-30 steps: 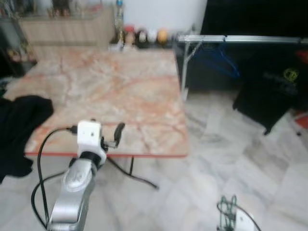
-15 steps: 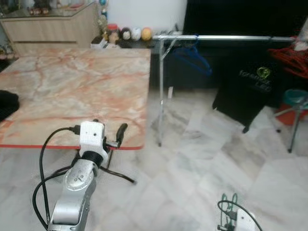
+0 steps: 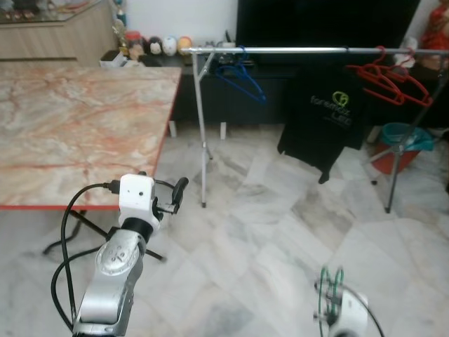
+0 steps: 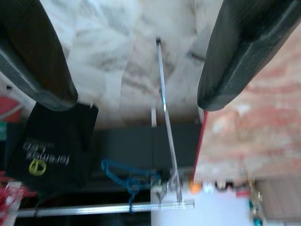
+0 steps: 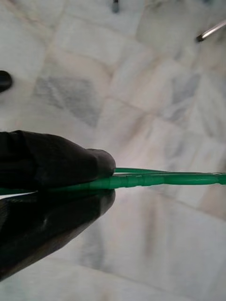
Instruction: Hang hanger
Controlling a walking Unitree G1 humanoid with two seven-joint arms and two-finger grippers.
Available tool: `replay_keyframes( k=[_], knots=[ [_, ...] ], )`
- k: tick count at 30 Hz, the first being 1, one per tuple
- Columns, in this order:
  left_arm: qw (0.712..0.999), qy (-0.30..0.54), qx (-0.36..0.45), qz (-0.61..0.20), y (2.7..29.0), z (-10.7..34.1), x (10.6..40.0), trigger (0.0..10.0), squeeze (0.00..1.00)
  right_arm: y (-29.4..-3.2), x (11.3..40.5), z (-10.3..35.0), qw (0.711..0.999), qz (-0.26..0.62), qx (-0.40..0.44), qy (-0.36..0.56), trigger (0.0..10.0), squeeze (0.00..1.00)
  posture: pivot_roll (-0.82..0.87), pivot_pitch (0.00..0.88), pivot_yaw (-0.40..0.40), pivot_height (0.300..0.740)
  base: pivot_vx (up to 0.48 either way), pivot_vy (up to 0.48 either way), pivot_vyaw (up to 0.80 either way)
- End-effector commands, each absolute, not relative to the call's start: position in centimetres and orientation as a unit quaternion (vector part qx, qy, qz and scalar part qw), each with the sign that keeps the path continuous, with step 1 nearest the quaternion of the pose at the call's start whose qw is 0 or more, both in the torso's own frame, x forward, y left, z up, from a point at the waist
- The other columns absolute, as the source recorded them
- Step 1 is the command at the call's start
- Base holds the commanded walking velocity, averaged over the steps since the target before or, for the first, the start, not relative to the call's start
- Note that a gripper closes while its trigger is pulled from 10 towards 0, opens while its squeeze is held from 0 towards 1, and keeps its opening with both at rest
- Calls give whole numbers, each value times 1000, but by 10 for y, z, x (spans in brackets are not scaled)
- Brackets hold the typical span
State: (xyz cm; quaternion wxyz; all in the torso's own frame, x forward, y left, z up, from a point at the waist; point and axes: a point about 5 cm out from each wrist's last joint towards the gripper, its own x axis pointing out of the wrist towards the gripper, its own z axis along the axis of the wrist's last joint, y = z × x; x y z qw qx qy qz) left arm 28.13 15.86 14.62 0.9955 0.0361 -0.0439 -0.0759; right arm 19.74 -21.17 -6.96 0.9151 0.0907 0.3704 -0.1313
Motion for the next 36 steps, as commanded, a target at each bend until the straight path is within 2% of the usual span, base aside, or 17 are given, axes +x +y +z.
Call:
replay_keyframes(
  k=[1, 6, 15, 17, 23, 29, 30, 32, 34, 36],
  knots=[
    [995, -48, 40, -75, 158, 147, 283, 10000, 0, -211, 199, -69, 916, -131, 92, 367, 10000, 0, 74, 0, -4, 740, 0, -428, 0],
    [995, -52, 36, -76, 155, 148, 282, 10000, 0, -215, 206, -64, 922, -131, 90, 353, 10000, 0, 73, 0, -11, 740, 0, -428, 0],
    [995, -32, 24, -89, 151, 138, 276, 10000, 0, -228, 201, -62, 925, -130, 79, 347, 10000, 0, 57, 0, -28, 740, 0, 0, 0],
    [995, -24, 26, -94, 149, 134, 274, 10000, 0, -230, 201, -62, 928, -122, 74, 345, 10000, 0, 54, 0, -33, 740, 0, 0, 0],
    [988, -5, 41, -147, 142, 131, 275, 10000, 0, -222, 224, -49, 944, -49, 42, 325, 10000, 0, 73, 0, -47, 740, 0, 0, 0],
    [975, 29, 80, -206, 142, 118, 268, 10000, 0, -211, 255, -27, 951, 77, -29, 297, 10000, 0, 70, 0, -51, 740, 0, 0, 0],
    [969, 35, 83, -229, 140, 117, 267, 10000, 0, -211, 265, -17, 945, 146, -59, 286, 10000, 0, 70, 0, -47, 740, 0, 0, 0],
    [969, 35, 83, -229, 140, 117, 267, 10000, 0, -211, 265, -17, 945, 146, -59, 286, 10000, 0, 70, 0, -47, 740, 0, 0, 0],
    [957, 39, 98, -268, 137, 119, 266, 10000, 0, -215, 265, -4, 902, 299, -83, 300, 10000, 0, 54, 0, -37, 740, 0, 0, 0],
    [949, 45, 106, -293, 135, 118, 266, 10000, 0, -222, 260, 5, 869, 381, -105, 298, 10000, 0, 50, 0, -35, 740, 0, 0, 0]
  ],
)
